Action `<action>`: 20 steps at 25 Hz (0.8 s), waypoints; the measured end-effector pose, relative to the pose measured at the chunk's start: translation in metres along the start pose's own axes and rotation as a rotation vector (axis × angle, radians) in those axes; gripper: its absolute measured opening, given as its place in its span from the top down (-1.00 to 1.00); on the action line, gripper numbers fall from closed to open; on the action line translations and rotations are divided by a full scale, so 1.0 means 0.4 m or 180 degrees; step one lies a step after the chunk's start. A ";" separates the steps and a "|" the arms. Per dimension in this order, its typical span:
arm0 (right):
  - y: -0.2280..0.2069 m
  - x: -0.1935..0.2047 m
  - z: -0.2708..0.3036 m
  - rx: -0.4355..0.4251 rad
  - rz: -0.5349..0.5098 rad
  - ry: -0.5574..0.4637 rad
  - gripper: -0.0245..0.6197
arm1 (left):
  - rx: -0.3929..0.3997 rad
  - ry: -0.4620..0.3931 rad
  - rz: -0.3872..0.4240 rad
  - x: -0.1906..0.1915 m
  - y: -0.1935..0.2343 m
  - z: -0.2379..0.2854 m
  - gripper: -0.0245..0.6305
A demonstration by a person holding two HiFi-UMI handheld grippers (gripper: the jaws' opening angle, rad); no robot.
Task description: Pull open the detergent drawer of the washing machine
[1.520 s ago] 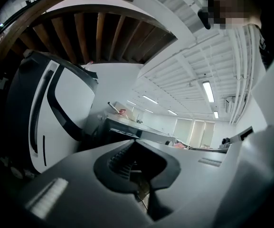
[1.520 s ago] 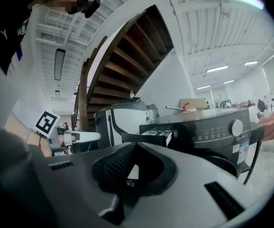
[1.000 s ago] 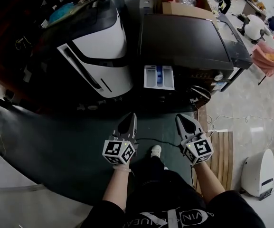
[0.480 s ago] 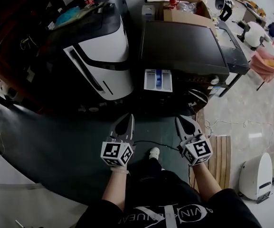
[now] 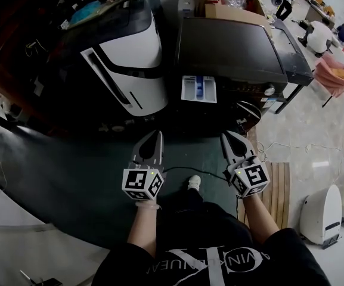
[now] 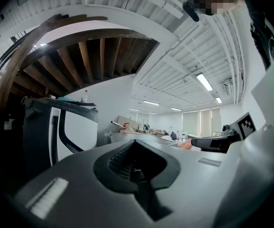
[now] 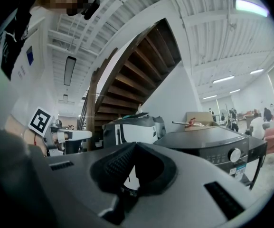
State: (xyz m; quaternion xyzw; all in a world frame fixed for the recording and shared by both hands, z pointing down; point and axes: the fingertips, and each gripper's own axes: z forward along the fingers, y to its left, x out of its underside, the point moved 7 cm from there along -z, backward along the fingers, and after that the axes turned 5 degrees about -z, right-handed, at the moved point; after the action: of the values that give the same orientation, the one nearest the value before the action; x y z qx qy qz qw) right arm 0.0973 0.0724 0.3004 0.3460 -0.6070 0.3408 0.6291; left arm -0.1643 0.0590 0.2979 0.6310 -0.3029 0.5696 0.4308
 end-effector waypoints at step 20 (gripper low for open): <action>-0.001 -0.022 -0.037 0.0046 -0.0010 -0.0108 0.89 | -0.0188 0.0008 0.0061 -0.006 0.001 -0.057 0.90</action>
State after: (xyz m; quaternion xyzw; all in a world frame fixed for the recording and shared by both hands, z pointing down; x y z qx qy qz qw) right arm 0.1052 0.0847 0.2912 0.3572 -0.6145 0.3383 0.6167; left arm -0.1754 0.0786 0.2951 0.6144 -0.3250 0.5653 0.4442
